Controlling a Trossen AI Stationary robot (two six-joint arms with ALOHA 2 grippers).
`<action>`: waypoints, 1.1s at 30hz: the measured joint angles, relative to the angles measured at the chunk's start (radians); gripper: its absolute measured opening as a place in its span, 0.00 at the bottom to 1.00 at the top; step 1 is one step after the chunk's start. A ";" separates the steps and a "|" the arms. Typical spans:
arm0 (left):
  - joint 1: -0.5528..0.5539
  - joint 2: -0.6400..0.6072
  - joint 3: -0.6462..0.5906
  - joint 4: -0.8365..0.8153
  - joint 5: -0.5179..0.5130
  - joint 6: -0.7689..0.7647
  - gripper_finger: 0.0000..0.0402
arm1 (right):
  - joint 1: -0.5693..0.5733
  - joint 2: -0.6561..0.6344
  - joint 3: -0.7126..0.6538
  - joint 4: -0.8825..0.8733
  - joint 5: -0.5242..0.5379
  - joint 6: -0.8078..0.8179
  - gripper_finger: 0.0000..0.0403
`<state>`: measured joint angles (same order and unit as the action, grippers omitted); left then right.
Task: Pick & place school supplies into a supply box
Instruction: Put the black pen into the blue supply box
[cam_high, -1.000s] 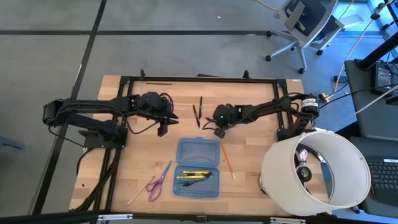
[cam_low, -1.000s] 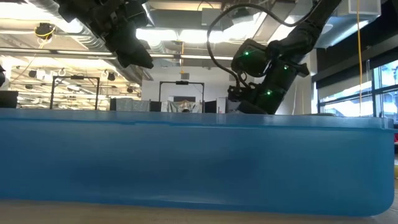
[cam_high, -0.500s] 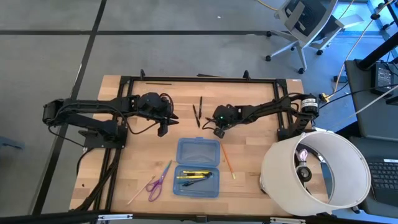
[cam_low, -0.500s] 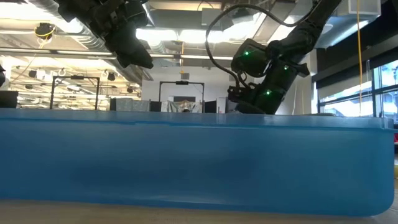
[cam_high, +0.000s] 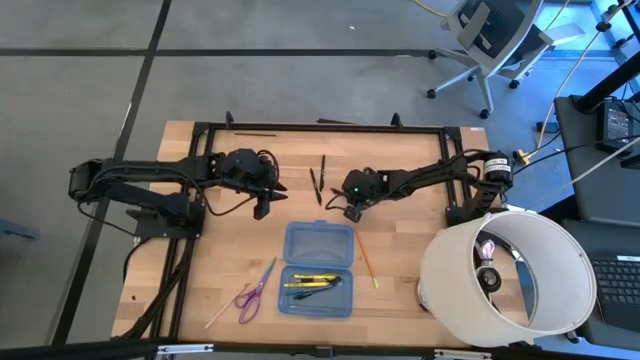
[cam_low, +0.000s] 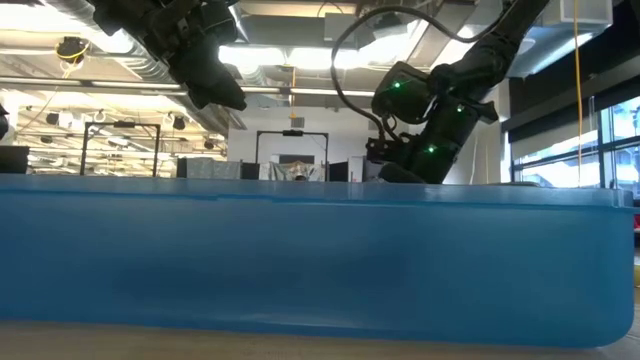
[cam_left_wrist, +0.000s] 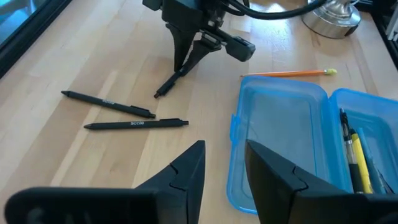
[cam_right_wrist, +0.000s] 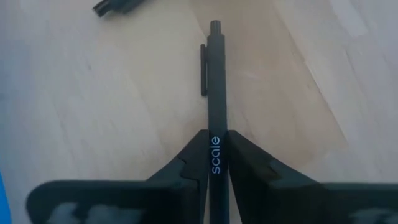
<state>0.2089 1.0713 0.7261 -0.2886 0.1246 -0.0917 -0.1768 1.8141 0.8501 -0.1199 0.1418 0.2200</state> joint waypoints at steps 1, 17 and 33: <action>0.000 0.000 0.000 0.000 0.000 0.000 0.26 | 0.000 0.000 0.000 0.003 0.001 0.032 0.14; 0.000 0.000 0.000 0.000 0.000 0.000 0.26 | -0.001 -0.023 -0.002 0.032 -0.001 0.082 0.11; 0.000 0.000 0.000 0.000 0.001 0.000 0.26 | 0.030 -0.127 -0.002 0.286 -0.240 0.068 0.12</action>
<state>0.2092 1.0714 0.7261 -0.2889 0.1254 -0.0917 -0.1468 1.6871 0.8482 0.1666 -0.0978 0.2879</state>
